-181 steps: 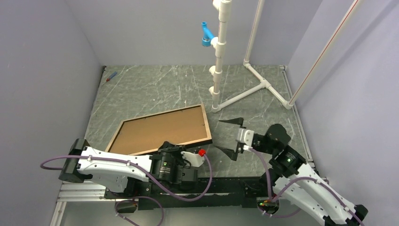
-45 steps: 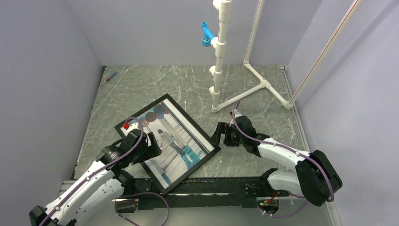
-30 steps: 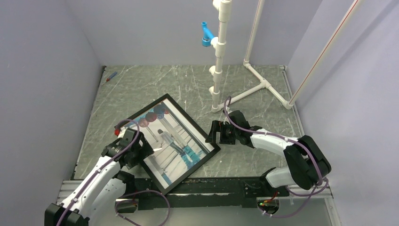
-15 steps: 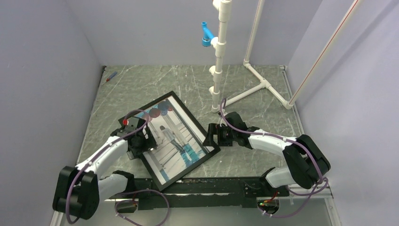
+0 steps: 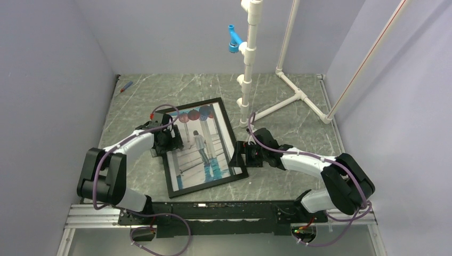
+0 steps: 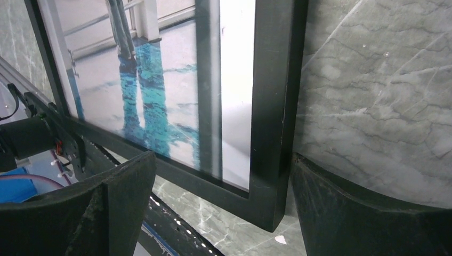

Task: Put the photo into the frame

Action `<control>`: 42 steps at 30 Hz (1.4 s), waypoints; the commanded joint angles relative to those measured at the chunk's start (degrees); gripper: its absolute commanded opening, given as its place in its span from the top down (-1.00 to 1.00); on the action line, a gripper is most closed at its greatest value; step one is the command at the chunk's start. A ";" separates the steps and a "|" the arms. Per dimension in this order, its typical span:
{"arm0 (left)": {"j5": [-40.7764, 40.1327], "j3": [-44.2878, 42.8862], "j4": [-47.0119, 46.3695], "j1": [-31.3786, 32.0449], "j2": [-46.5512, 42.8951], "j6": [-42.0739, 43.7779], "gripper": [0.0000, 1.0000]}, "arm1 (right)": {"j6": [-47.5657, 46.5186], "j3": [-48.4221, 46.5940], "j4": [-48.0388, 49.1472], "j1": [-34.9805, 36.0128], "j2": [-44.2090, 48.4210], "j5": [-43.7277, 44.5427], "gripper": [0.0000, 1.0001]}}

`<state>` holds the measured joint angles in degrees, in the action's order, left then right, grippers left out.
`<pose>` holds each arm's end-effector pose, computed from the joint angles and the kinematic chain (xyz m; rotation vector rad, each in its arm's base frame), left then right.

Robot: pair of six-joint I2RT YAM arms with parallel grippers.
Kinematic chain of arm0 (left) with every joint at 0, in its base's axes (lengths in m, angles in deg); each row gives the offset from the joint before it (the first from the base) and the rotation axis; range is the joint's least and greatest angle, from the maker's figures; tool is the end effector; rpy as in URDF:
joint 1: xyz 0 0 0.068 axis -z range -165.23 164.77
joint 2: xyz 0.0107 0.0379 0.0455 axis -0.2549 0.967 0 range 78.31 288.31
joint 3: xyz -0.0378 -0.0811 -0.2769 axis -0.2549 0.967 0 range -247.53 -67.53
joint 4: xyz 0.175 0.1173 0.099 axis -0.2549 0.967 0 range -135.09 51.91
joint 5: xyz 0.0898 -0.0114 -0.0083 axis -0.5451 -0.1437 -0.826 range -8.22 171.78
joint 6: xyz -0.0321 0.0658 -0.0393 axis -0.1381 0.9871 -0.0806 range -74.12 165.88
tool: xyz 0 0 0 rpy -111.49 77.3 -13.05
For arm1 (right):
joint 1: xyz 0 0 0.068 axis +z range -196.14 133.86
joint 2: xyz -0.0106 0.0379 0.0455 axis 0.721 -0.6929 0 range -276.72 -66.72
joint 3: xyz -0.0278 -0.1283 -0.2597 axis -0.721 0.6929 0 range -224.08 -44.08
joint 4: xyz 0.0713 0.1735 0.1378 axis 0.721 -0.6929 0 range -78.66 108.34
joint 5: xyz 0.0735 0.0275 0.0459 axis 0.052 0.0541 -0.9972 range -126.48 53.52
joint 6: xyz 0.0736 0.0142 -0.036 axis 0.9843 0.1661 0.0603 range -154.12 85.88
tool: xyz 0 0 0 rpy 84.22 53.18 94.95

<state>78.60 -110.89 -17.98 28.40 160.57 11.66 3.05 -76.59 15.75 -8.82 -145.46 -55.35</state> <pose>0.2397 -0.0539 0.1721 -0.5040 2.6851 -0.1661 0.1848 0.1703 0.1702 -0.1660 2.6045 0.9369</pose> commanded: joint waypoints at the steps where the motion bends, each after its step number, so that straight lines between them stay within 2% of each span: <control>1: 10.72 -5.43 -7.67 1.23 3.80 0.17 -0.93 | 3.48 -1.56 2.33 3.20 -1.52 -4.41 -0.89; 23: 14.10 -11.20 -8.93 1.21 14.52 1.62 -0.93 | 6.17 -4.02 2.33 7.14 -1.38 -2.88 -0.91; 32: 15.40 -6.30 -10.11 1.14 12.05 -0.55 -0.93 | 5.27 -5.36 0.09 7.23 0.22 0.24 -0.93; 42: 12.45 1.06 -7.77 1.14 4.54 -2.20 -0.97 | 4.50 -6.18 -3.52 7.21 1.86 3.56 -0.99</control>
<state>80.79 -113.34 -31.46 27.43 166.34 14.66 7.03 -80.05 8.38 -2.35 -146.11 -51.73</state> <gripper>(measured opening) 0.982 0.992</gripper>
